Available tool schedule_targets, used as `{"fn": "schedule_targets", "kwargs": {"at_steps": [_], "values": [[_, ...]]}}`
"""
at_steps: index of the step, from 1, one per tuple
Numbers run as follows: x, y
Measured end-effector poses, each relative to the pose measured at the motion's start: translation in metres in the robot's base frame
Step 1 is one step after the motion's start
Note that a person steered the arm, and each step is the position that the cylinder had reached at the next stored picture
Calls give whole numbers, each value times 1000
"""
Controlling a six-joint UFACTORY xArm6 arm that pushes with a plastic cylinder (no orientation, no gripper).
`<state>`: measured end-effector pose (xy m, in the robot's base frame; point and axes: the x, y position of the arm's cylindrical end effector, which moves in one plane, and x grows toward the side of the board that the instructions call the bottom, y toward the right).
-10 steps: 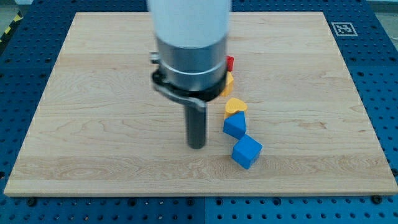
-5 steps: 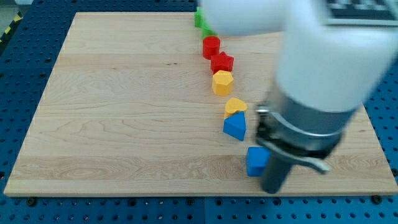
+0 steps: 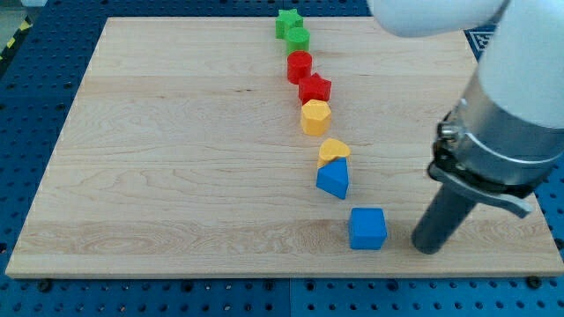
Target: Nudge the blue blocks left a bit
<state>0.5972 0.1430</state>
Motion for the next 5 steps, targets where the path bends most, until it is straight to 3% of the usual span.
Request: {"fn": "schedule_targets", "kwargs": {"at_steps": [5], "values": [[-9, -33]]}}
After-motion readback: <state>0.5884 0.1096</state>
